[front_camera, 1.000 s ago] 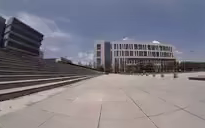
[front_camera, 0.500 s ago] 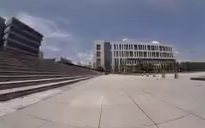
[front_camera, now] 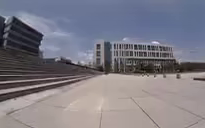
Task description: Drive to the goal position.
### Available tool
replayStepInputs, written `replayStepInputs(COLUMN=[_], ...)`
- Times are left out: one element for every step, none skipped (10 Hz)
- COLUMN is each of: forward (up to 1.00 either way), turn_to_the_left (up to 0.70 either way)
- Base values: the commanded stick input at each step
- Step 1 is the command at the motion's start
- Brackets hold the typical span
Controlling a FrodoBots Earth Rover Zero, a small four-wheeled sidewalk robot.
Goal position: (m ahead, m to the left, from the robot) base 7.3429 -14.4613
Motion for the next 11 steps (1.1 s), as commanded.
replayStepInputs(forward=[0.5,0.5,0.5,0.5,0.5,0.5,0.5,0.5,0.5,0.5,0.5], turn_to_the_left=[0.0,0.0,0.0,0.0,0.0,0.0,0.0,0.0,0.0,0.0,0.0])
